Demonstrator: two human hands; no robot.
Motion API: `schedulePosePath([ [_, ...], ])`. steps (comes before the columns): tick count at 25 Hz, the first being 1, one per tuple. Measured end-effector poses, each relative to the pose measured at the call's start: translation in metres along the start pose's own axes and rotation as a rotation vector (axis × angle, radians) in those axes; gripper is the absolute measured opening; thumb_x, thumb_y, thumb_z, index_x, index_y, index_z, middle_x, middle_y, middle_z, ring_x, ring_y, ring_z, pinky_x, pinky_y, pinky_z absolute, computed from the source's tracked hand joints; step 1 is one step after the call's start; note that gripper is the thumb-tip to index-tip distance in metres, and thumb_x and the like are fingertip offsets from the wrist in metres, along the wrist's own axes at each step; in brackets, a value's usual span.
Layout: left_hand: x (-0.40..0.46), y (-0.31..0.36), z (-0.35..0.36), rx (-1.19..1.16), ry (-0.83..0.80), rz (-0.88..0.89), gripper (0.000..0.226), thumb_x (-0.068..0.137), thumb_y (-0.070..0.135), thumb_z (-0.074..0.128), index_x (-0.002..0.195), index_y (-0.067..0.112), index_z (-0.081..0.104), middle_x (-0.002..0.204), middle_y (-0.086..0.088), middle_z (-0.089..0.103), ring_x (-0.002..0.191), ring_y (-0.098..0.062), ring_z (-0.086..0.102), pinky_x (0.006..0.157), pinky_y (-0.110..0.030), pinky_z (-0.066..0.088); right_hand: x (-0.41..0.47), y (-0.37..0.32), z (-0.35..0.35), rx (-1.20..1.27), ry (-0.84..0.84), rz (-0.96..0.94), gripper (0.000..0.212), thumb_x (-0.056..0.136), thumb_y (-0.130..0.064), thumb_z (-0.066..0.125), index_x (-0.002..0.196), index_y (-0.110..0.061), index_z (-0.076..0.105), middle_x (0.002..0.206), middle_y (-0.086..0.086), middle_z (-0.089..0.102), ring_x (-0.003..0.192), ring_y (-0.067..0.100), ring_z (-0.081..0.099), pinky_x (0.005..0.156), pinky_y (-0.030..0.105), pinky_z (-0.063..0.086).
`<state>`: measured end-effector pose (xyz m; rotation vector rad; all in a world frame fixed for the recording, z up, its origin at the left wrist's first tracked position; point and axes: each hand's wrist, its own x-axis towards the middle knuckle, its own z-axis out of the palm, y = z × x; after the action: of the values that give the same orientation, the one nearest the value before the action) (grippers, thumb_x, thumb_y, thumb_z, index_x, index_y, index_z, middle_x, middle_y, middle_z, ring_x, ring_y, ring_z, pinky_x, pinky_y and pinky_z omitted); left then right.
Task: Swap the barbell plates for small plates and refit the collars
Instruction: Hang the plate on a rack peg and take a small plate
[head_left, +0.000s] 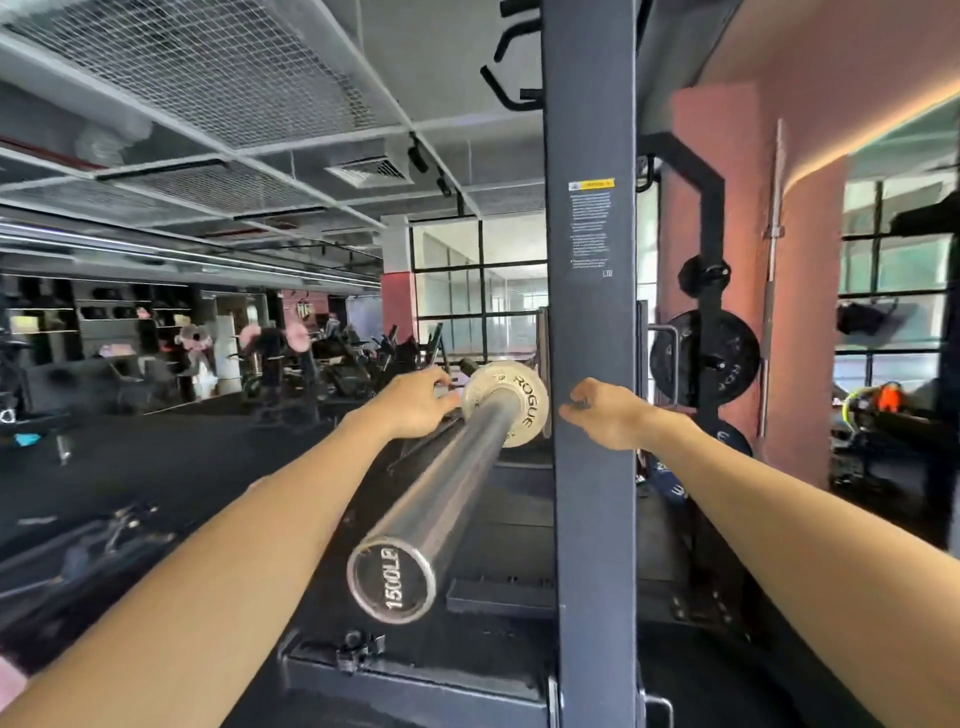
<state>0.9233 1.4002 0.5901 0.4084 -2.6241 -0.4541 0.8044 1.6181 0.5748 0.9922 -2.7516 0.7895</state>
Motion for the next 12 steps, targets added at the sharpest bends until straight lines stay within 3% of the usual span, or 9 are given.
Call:
schedulePosePath([
  [3,0.041,-0.018,0.019,-0.017,-0.013,0.060,0.048,0.101,0.033,0.046,0.145,0.015,0.039,0.143,-0.014,0.049,0.128,-0.030,0.048,0.101,-0.032,0.039,0.031,-0.012,0.017,0.054,0.036,0.057,0.047,0.100,-0.031,0.045,0.137,-0.003,0.038,0.134,0.015,0.052,0.119,0.030,0.051,0.094,0.035,0.041],
  [8,0.094,-0.045,0.058,-0.148,-0.069,0.091,0.048,0.100,0.030,0.047,0.145,0.020,0.037,0.139,-0.012,0.053,0.123,-0.029,0.053,0.100,-0.036,0.043,0.073,-0.026,0.045,0.148,0.054,0.150,0.049,0.102,-0.025,0.038,0.145,-0.006,0.026,0.143,0.016,0.044,0.127,0.030,0.046,0.087,0.029,0.036],
  [12,0.115,-0.049,0.074,-0.322,-0.049,0.088,0.043,0.100,0.025,0.049,0.141,0.017,0.042,0.137,-0.012,0.055,0.123,-0.031,0.052,0.104,-0.040,0.042,0.094,-0.027,0.062,0.246,0.115,0.214,0.041,0.100,-0.027,0.043,0.135,-0.007,0.036,0.127,0.014,0.053,0.108,0.027,0.052,0.083,0.030,0.039],
])
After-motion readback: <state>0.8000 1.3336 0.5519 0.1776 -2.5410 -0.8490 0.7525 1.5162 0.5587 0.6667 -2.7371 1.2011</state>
